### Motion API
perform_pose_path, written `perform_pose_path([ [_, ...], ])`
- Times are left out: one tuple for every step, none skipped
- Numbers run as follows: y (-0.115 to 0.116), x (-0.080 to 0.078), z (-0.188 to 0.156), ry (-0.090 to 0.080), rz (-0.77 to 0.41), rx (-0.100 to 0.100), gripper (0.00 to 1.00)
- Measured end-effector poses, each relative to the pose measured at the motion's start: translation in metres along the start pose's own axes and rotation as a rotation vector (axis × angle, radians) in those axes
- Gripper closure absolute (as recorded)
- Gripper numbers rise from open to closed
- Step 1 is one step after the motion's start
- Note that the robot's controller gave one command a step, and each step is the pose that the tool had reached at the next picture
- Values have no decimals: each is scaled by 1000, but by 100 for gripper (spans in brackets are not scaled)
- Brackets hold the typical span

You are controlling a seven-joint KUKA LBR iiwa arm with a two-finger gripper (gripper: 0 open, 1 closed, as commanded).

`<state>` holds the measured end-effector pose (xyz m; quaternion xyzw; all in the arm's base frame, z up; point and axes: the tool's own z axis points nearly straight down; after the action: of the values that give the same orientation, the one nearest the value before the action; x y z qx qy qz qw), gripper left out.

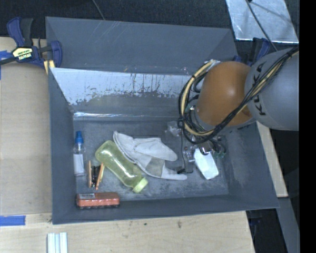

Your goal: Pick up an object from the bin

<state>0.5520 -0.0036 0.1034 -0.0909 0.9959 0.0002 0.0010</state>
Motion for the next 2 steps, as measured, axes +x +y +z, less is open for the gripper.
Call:
perform_pose_path([
  [16,-1,3,0,-137,1,0],
  [51,-30,31,-2,130,2,0],
])
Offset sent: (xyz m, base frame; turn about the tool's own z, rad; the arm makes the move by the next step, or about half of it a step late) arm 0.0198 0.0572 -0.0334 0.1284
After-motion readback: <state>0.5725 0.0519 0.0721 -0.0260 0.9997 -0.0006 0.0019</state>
